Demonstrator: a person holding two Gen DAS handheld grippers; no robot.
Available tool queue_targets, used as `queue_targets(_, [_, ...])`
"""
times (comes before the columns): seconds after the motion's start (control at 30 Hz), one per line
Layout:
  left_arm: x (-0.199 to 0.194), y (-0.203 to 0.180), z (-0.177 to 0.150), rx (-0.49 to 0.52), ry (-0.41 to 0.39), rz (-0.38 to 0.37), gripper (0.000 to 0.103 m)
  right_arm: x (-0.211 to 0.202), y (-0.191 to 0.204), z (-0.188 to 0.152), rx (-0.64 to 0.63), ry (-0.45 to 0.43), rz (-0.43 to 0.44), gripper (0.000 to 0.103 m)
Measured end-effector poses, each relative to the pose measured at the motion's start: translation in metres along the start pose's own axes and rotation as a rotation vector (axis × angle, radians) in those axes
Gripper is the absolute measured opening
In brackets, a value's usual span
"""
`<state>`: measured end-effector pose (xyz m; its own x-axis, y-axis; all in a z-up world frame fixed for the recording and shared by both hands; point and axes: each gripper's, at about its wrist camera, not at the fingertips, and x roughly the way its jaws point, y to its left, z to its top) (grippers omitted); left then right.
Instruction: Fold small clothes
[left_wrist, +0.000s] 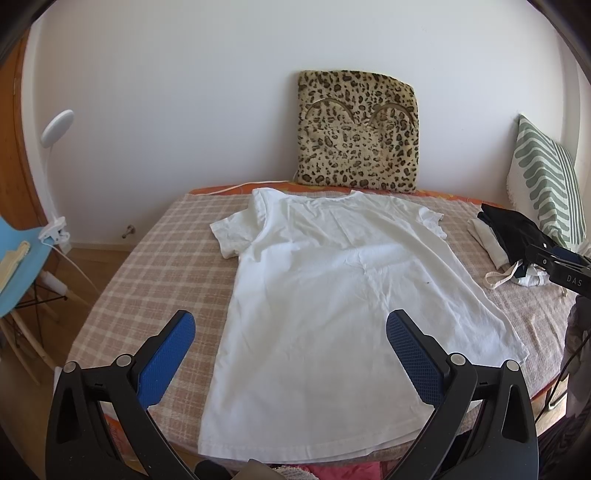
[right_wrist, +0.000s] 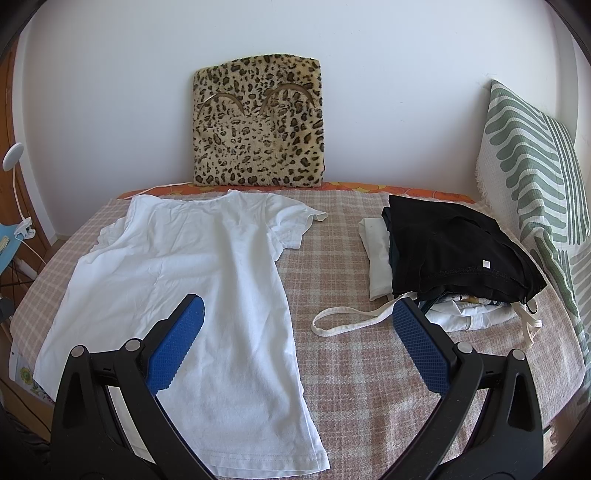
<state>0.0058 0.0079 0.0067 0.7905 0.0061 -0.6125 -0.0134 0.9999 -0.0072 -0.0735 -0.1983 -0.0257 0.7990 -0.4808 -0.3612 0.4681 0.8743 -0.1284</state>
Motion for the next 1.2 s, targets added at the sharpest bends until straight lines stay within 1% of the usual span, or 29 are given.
queue_targets(0.53, [-0.003,0.005,-0.002,-0.01,0.004,0.007,0.103,-0.001,0.002,0.001,-0.003,-0.002,0.004,0.103])
queue_targets(0.7, [-0.003,0.008,-0.004,-0.012,0.007,-0.004,0.103,-0.004,0.006,0.003,-0.012,-0.005,0.007,0.103])
queue_targets(0.8, [-0.002,0.008,-0.007,-0.003,0.026,-0.022,0.103,-0.005,0.008,0.003,-0.012,-0.005,0.01,0.103])
queue_targets(0.9, [-0.003,0.011,-0.01,-0.001,0.026,-0.008,0.103,-0.001,0.018,0.005,-0.018,-0.003,0.016,0.103])
queue_targets(1.03, [0.001,0.018,-0.014,-0.006,0.056,-0.004,0.103,0.0,0.023,0.012,-0.014,-0.009,0.038,0.103])
queue_targets(1.07, [0.003,0.021,-0.016,-0.008,0.066,-0.005,0.102,0.0,0.025,0.014,-0.013,-0.012,0.046,0.103])
queue_targets(1.2, [0.012,0.033,-0.02,-0.025,0.124,-0.024,0.091,0.001,0.039,0.022,-0.021,-0.027,0.076,0.103])
